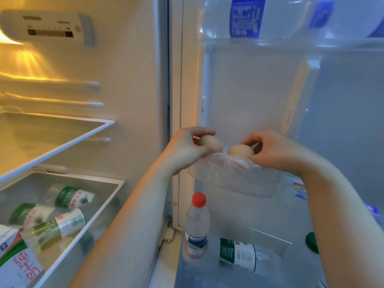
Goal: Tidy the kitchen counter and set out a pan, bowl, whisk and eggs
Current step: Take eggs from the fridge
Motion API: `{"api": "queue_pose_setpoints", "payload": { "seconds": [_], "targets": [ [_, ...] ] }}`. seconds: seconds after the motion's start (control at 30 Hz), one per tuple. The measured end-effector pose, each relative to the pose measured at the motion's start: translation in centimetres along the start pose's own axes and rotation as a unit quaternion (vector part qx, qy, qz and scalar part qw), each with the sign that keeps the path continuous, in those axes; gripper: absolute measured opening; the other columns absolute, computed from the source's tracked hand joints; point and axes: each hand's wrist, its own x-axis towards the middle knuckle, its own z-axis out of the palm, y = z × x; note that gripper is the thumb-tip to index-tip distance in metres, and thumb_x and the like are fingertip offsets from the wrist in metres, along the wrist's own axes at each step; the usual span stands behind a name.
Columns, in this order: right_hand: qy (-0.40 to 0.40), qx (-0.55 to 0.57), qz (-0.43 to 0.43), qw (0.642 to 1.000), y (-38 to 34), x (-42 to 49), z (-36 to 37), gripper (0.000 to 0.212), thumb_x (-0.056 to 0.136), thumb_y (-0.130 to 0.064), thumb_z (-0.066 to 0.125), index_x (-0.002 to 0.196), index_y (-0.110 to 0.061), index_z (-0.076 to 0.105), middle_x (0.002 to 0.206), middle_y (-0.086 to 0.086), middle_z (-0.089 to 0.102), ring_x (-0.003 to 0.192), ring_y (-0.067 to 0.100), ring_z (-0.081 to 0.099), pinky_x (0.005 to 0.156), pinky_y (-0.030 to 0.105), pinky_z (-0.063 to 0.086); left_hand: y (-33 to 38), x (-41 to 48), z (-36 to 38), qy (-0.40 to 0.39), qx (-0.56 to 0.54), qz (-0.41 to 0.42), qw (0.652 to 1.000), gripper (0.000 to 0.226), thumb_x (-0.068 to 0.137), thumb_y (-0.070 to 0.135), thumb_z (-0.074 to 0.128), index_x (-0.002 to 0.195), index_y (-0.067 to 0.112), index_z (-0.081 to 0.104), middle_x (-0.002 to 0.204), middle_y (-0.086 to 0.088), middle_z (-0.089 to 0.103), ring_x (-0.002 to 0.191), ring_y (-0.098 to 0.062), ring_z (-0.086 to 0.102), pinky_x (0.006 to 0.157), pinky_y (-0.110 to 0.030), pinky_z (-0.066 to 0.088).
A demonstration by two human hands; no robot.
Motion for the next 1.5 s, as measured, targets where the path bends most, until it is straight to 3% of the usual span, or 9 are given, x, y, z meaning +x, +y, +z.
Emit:
{"api": "queue_pose_setpoints", "payload": {
  "seconds": [0.17,0.3,0.43,0.6,0.7,0.93,1.1,1.43,1.5],
  "targets": [
    [0.019,0.177,0.042,0.983,0.1,-0.1,0.4,0.028,0.071,-0.006,0.079,0.089,-0.019,0.062,0.083,0.002,0.068,0.070,0.013,0.060,0.067,0.026,0.051,-0.3,-0.1,-0.1,0.002,-0.027,0.002,1.000,0.031,0.078,0.018,0.076,0.104,0.032,0.066,0.104,0.001,0.065,0.087,-0.007,0.060,0.079,-0.020,0.051],
    [0.137,0.287,0.041,0.947,-0.8,0.2,1.1,0.029,0.071,-0.007,0.080,0.087,-0.021,0.060,0.085,0.003,0.067,0.079,0.021,0.064,0.079,0.037,0.056,-0.3,-0.2,0.2,0.048,-0.083,-0.004,0.995,0.031,0.078,0.013,0.075,0.103,0.029,0.067,0.100,0.000,0.067,0.084,-0.006,0.062,0.070,-0.012,0.049],
    [0.247,0.208,0.001,0.946,-3.0,0.6,2.0,0.031,0.071,-0.015,0.079,0.096,-0.026,0.063,0.089,-0.006,0.066,0.080,0.009,0.063,0.074,0.020,0.052,-0.5,-0.1,0.3,0.134,-0.145,0.009,0.980,0.030,0.073,0.012,0.079,0.094,0.030,0.068,0.091,0.002,0.068,0.083,-0.008,0.064,0.070,-0.018,0.052],
    [0.301,0.096,-0.025,0.948,-6.2,1.0,3.3,0.037,0.077,-0.012,0.068,0.109,-0.027,0.061,0.100,-0.002,0.066,0.094,0.021,0.062,0.081,0.034,0.051,-0.9,0.1,-0.4,0.215,-0.200,0.033,0.955,0.031,0.067,0.016,0.081,0.089,0.033,0.067,0.096,-0.002,0.068,0.092,-0.017,0.065,0.081,-0.036,0.056],
    [0.286,0.070,-0.044,0.955,-7.6,1.5,4.0,0.038,0.079,-0.008,0.059,0.113,-0.025,0.053,0.102,-0.001,0.062,0.096,0.025,0.060,0.078,0.034,0.048,-1.0,-0.2,-1.3,0.243,-0.227,0.047,0.942,0.029,0.076,0.006,0.075,0.094,0.025,0.063,0.097,-0.008,0.067,0.092,-0.018,0.065,0.075,-0.029,0.057],
    [0.248,0.110,-0.156,0.950,-10.5,1.2,6.4,0.037,0.081,-0.010,0.060,0.114,-0.023,0.049,0.099,-0.001,0.060,0.086,0.029,0.061,0.072,0.043,0.051,-1.4,-2.6,-3.8,0.340,-0.247,0.024,0.907,0.011,0.093,0.014,0.055,0.099,0.023,0.058,0.100,-0.009,0.066,0.094,-0.025,0.066,0.068,-0.027,0.057],
    [0.205,0.123,-0.227,0.944,-11.7,0.7,8.4,0.035,0.080,-0.011,0.061,0.114,-0.017,0.051,0.108,0.004,0.060,0.093,0.031,0.058,0.068,0.035,0.044,-0.2,-6.1,-5.4,0.425,-0.177,0.009,0.888,0.006,0.092,0.017,0.058,0.094,0.021,0.061,0.083,0.003,0.066,0.078,-0.011,0.062,0.058,-0.021,0.054],
    [0.033,0.168,-0.333,0.927,-9.9,-6.1,10.0,0.035,0.078,-0.011,0.065,0.111,-0.017,0.056,0.111,0.006,0.056,0.097,0.035,0.056,0.076,0.041,0.045,2.4,-16.6,0.1,0.566,-0.115,-0.060,0.814,0.012,0.083,0.011,0.069,0.093,0.012,0.062,0.072,0.001,0.070,0.070,-0.012,0.065,0.065,-0.028,0.053],
    [-0.016,0.161,-0.357,0.920,-8.8,-8.2,10.0,0.033,0.079,-0.011,0.062,0.110,-0.020,0.055,0.110,0.006,0.055,0.098,0.035,0.055,0.075,0.039,0.042,3.4,-19.2,2.5,0.599,-0.089,-0.075,0.792,0.010,0.084,0.009,0.068,0.090,0.015,0.062,0.067,0.005,0.070,0.069,-0.008,0.064,0.075,-0.035,0.054]
  ]
}}
